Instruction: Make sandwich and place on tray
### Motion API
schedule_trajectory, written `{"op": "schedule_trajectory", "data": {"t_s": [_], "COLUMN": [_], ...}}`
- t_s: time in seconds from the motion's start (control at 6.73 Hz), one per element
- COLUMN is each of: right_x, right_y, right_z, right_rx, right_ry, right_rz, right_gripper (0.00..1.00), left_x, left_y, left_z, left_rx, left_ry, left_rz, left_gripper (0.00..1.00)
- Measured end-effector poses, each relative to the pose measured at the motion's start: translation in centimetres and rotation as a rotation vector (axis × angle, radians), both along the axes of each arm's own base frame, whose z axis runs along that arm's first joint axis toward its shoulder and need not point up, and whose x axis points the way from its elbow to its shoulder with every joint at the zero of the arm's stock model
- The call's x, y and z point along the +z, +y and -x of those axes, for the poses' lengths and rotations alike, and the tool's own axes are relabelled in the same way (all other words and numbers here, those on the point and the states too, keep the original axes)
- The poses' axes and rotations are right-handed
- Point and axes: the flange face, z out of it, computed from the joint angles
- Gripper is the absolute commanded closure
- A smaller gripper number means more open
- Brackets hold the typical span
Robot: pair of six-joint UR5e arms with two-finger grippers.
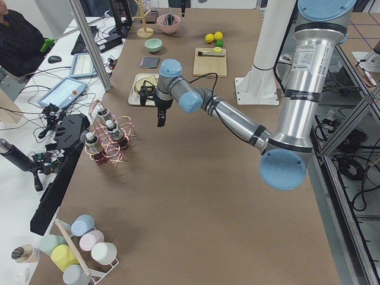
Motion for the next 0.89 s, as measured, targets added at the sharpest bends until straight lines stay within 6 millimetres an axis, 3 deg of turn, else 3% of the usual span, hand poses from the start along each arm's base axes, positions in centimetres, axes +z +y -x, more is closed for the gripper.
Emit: {"op": "schedule_trajectory", "data": {"t_s": [0.3,0.45,0.59,0.89], "right_x": [3.2,4.3,4.9,5.1], "right_y": [2.4,3.6,4.5,4.9], "right_z": [-7.0,-9.0,-10.1,-11.1], "right_rx": [-0.064,-0.057,-0.043,-0.024], "right_ry": [0.019,-0.002,-0.019,-0.027], "right_rz": [0.019,0.033,0.041,0.040], "right_gripper": [0.00,0.00,0.00,0.00], "left_x": [7.7,11.6,14.9,18.3], "left_y": [2.4,3.5,4.1,4.7], "left_z": [6.3,8.8,11.6,16.8], "left_rx": [0.052,0.086,0.120,0.143], "left_ry": [-0.038,-0.062,-0.056,0.007], "left_rz": [-0.033,-0.030,-0.024,-0.007], "left_gripper": [0.03,0.03,0.03,0.03]}}
